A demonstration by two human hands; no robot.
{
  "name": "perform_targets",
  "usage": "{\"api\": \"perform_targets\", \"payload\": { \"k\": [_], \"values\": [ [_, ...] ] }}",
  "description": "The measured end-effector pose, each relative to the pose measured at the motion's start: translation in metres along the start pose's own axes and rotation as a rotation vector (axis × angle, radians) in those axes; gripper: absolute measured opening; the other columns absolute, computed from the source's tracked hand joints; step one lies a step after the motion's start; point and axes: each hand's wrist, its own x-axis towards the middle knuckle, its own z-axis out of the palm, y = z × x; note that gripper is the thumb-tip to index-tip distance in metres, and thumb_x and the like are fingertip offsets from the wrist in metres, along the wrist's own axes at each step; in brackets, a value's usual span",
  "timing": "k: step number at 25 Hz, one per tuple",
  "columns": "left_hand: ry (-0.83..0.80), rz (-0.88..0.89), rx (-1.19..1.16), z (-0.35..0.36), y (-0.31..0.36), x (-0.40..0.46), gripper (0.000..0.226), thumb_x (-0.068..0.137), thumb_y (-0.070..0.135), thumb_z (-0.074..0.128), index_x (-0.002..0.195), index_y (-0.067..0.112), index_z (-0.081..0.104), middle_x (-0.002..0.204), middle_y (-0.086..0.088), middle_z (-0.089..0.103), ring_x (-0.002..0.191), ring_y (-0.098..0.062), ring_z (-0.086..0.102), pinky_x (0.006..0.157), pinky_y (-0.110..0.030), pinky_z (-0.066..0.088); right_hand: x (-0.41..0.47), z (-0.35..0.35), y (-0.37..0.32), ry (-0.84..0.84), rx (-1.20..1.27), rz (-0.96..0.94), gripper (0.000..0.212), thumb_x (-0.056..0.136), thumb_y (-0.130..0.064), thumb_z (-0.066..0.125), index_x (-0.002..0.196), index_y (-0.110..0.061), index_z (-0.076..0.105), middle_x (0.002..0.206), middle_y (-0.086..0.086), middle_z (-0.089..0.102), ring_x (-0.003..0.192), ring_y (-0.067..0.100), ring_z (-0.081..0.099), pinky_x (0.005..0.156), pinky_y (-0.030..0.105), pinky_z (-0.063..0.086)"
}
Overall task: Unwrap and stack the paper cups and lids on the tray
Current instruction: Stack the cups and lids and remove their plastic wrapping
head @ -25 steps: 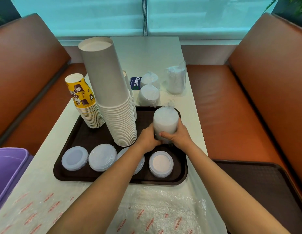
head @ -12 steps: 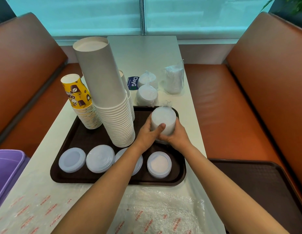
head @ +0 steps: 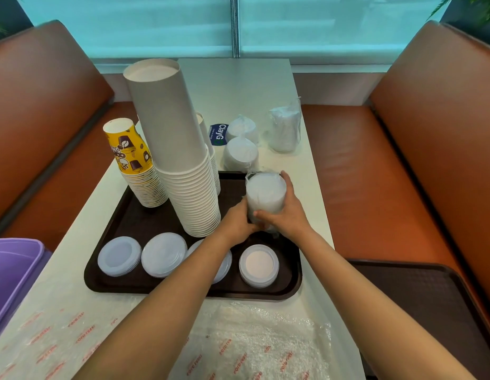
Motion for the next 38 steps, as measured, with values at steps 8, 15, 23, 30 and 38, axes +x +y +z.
{"api": "perform_targets", "payload": {
  "k": [8, 15, 23, 30, 38],
  "values": [
    [0.464, 0.262, 0.148, 0.000, 0.044, -0.031, 0.062, 0.079, 0.018, 0.057, 0.138, 0.010, 0.041, 0.141, -0.008, 0.040, 0.130, -0.020, 0.037, 0.104, -0.015, 0.023, -0.001, 0.000, 0.023, -0.056, -0.020, 0.069, 0.089, 0.062, -0.029, 0.088, 0.135, -0.016, 0.039, 0.126, -0.002, 0.052, 0.118, 0.016, 0.051, 0.086, 0.021, 0.041],
    [0.263, 0.253, 0.513, -0.017, 0.073, 0.005, 0.036, 0.096, 0.027, 0.048, 0.129, 0.014, 0.054, 0.137, -0.004, 0.048, 0.124, -0.022, 0.047, 0.101, -0.042, 0.040, -0.004, 0.001, 0.015, 0.087, 0.002, -0.043, 0.124, 0.057, -0.041, 0.086, 0.150, -0.020, 0.007, 0.154, 0.000, 0.024, 0.139, 0.012, 0.027, 0.114, 0.030, 0.028],
    [0.026, 0.100, 0.580, -0.035, 0.078, 0.016, 0.054, 0.094, 0.037, 0.052, 0.143, 0.018, 0.036, 0.147, -0.008, 0.037, 0.134, -0.023, 0.036, 0.107, -0.034, 0.030, -0.009, -0.001, 0.031, -0.118, -0.227, 0.007, 0.098, 0.063, -0.058, 0.074, 0.142, -0.022, 0.031, 0.134, 0.003, 0.051, 0.122, 0.020, 0.049, 0.101, 0.038, 0.044],
    [0.078, 0.087, 0.465, -0.033, 0.082, 0.015, 0.060, 0.087, 0.034, 0.064, 0.140, 0.019, 0.040, 0.143, -0.005, 0.040, 0.129, -0.021, 0.041, 0.104, -0.030, 0.030, 0.000, 0.006, 0.003, 0.027, 0.045, -0.054, 0.112, 0.060, -0.033, 0.084, 0.148, -0.019, 0.016, 0.144, 0.001, 0.039, 0.132, 0.019, 0.041, 0.108, 0.031, 0.036],
    [0.184, 0.067, 0.407, -0.036, 0.083, 0.011, 0.064, 0.075, 0.034, 0.077, 0.132, 0.021, 0.050, 0.135, -0.006, 0.044, 0.118, -0.020, 0.049, 0.096, -0.021, 0.032, -0.005, 0.012, -0.005, 0.071, 0.092, -0.068, 0.078, 0.059, -0.031, 0.075, 0.127, -0.029, 0.037, 0.119, -0.008, 0.051, 0.109, 0.008, 0.050, 0.087, 0.010, 0.040]
  ]
}}
